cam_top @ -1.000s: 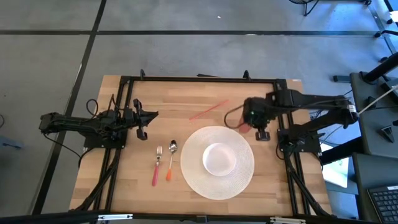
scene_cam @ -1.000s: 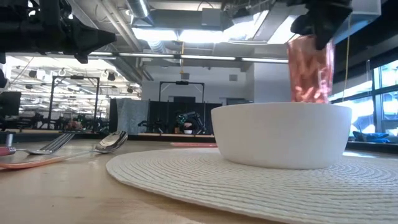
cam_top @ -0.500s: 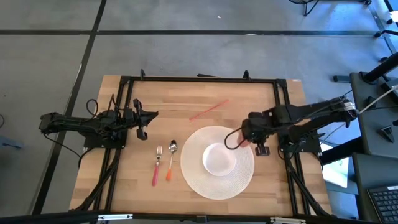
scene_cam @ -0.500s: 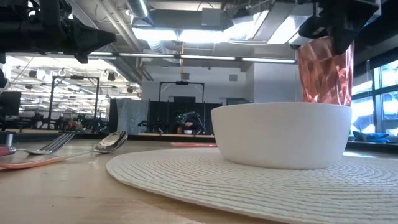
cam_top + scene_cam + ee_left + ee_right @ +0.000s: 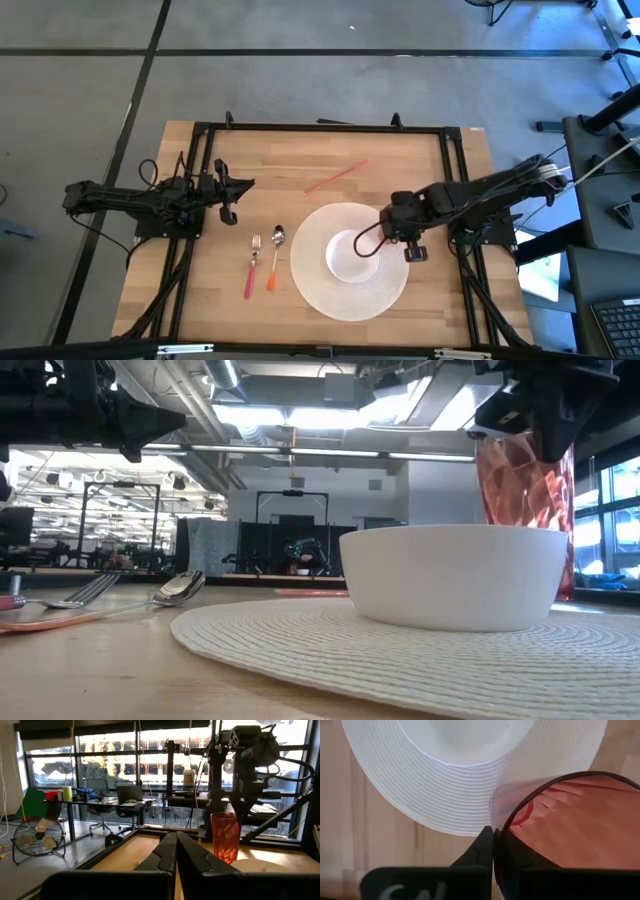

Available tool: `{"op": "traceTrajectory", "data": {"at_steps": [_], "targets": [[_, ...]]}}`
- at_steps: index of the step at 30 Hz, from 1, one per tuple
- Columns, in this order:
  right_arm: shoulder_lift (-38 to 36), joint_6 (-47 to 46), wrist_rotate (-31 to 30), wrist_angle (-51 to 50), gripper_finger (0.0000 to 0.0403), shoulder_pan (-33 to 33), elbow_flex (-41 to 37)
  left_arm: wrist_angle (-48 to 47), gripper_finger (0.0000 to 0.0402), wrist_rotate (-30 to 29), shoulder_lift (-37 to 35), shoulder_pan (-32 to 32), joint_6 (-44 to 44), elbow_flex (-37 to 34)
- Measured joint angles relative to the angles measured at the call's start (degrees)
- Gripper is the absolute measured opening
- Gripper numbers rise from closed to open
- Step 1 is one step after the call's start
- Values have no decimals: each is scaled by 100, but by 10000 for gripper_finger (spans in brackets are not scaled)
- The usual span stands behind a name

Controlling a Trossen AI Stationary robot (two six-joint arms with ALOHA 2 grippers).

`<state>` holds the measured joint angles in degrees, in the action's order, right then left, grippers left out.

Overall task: Pick & Place Utensil
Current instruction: Put the orange cup on the white mat to the top right of the white bowl, then put the orange straw into the orange cup on the white mat

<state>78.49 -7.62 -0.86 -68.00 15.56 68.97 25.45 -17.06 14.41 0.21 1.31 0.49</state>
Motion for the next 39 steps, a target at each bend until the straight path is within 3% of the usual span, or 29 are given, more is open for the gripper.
{"op": "traceTrajectory", "data": {"at_steps": [16, 23, 31, 39], "targets": [[274, -448, 22, 157, 20, 45, 0, 0, 6, 0, 0, 1, -59, 0], [194, -407, 2, 52, 93, 45, 0, 2, 6, 2, 0, -1, -63, 0], [-171, -395, 0, 225, 157, 45, 0, 2, 6, 2, 0, -1, -76, 0], [-1302, -29, -764, 917, 156, 45, -4, 2, 6, 0, 0, 1, -71, 0]]}}
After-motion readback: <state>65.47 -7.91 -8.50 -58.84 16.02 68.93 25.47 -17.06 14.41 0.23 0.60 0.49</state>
